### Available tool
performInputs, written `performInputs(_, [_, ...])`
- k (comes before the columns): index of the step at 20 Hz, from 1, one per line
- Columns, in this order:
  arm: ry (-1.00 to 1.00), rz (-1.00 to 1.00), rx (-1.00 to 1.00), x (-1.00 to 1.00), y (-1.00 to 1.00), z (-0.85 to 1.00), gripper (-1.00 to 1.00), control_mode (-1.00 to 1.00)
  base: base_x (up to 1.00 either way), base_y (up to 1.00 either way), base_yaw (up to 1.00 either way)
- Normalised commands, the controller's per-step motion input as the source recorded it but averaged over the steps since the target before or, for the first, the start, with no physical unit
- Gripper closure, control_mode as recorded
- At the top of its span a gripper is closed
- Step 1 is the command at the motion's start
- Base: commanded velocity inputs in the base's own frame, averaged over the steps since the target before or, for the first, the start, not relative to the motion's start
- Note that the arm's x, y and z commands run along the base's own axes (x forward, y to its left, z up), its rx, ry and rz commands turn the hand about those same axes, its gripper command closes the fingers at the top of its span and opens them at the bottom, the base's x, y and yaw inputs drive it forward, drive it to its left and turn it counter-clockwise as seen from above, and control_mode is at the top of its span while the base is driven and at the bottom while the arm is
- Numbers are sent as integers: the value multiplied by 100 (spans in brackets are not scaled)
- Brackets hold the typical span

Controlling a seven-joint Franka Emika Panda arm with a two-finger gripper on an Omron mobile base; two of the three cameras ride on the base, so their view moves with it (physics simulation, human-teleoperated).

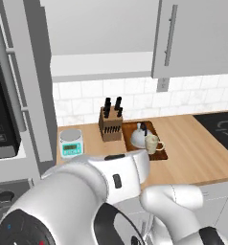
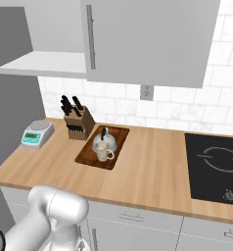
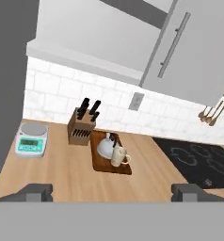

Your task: Pick the kettle from the counter and place it on the tray. Then pick the mug from the cabinet and place it on the tray. Then close the cabinet doors.

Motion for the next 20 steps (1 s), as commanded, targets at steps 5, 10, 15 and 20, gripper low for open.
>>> performInputs(5, [-14,6,-2,-12,21,21,-100,-100,0,0,0])
performInputs(10, [-14,3,-19,-15,30,0,-100,-100,0,0,0])
performInputs(15, [-16,4,-26,-12,39,8,-100,-100,0,0,0])
performInputs(20, [-18,3,-27,-15,33,13,-100,-100,0,0,0])
